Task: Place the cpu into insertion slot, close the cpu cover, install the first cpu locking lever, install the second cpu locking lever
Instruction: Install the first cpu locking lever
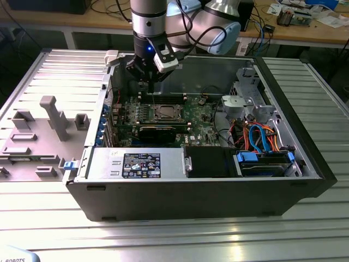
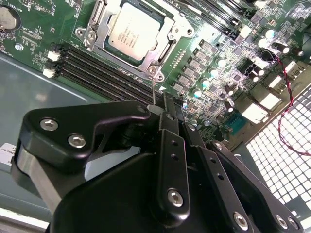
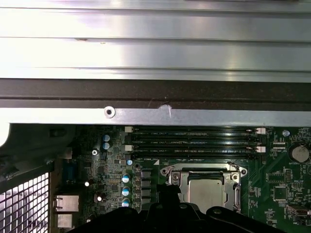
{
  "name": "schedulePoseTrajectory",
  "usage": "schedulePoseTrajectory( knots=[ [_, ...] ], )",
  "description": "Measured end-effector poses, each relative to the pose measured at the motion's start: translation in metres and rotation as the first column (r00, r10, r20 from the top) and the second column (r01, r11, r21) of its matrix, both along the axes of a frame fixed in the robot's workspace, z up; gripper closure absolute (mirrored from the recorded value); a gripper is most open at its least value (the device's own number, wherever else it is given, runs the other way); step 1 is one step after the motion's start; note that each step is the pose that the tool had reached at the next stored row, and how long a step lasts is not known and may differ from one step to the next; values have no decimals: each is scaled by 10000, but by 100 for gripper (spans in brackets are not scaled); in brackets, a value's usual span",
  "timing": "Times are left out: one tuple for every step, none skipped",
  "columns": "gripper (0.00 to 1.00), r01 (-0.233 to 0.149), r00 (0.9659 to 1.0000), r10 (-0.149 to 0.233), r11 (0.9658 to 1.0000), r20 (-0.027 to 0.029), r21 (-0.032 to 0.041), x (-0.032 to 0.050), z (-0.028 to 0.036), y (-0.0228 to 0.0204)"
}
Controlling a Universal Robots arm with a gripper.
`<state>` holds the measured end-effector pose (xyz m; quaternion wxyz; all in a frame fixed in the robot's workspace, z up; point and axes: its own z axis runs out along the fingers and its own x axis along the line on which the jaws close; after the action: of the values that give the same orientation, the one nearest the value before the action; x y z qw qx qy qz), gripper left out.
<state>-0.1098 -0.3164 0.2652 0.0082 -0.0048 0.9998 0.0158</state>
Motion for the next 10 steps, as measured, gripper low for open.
schedulePoseTrajectory(
  knots=[
    [89,0,10000,0,10000,0,0,1,0,0],
    [89,0,10000,0,10000,-1,0,2,0,0],
    [89,0,10000,0,10000,-1,0,2,0,0],
    [89,0,10000,0,10000,-1,0,3,0,0],
    [89,-2,10000,2,10000,0,0,-21,0,0],
    [89,-6,10000,6,10000,0,0,-62,-1,0],
    [89,-10,10000,10,10000,0,0,-90,-3,0],
    [89,-16,10000,16,10000,1,1,-103,-4,0],
    [89,-34,10000,34,10000,1,1,-107,-6,5],
    [89,-64,10000,64,10000,-1,0,-108,-7,7]
  ],
)
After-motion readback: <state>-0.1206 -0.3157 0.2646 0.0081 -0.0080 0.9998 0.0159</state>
